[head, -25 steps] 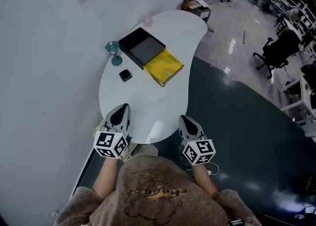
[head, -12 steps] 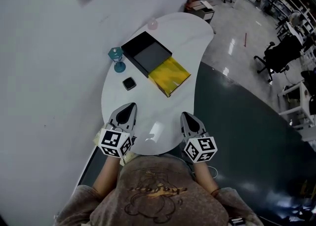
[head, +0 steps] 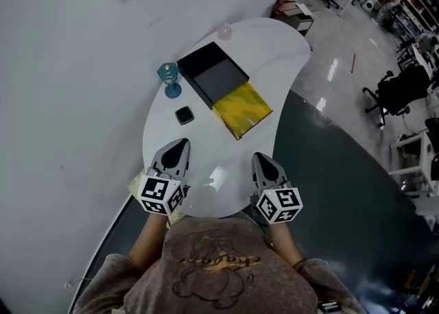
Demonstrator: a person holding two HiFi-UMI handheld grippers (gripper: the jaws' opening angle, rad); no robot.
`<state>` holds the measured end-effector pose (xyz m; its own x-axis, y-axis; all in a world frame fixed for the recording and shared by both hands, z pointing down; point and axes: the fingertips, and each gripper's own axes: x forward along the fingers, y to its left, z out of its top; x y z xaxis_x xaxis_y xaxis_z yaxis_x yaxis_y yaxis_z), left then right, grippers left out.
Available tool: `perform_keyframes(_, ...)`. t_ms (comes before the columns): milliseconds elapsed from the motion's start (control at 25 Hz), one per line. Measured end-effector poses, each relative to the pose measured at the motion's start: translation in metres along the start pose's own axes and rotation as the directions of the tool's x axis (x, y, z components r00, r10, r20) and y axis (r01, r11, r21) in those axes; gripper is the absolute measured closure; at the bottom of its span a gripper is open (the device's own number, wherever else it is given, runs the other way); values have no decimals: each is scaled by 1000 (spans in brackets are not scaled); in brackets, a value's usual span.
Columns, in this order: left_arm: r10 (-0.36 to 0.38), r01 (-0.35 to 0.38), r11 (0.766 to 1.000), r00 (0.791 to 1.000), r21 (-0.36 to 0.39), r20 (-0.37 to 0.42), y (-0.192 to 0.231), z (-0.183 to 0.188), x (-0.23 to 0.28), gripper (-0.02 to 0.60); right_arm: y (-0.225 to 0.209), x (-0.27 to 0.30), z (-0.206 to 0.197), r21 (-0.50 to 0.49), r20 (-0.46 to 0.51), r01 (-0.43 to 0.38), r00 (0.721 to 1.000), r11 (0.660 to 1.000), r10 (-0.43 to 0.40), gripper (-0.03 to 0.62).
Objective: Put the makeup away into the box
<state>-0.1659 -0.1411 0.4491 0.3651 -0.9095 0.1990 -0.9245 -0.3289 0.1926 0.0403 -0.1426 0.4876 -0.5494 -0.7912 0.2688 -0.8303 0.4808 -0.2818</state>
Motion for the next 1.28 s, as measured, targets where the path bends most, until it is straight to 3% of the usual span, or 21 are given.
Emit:
perform_keyframes(320, 83, -83, 996, 997, 17, 5, 1, -2, 5, 560, -3, 21, 1, 6, -16, -82, 997, 997, 82, 592)
perform_keyframes(600, 77, -77, 997, 997, 29, -4, -9, -6, 7, 542, -5, 27, 0, 7, -24, -122, 992, 993, 122, 592)
perform_keyframes(1280, 90, -87, 995, 993, 51, -76, 3, -20, 27, 266, -16, 37, 2, 11, -44, -144, 989, 990, 144, 592)
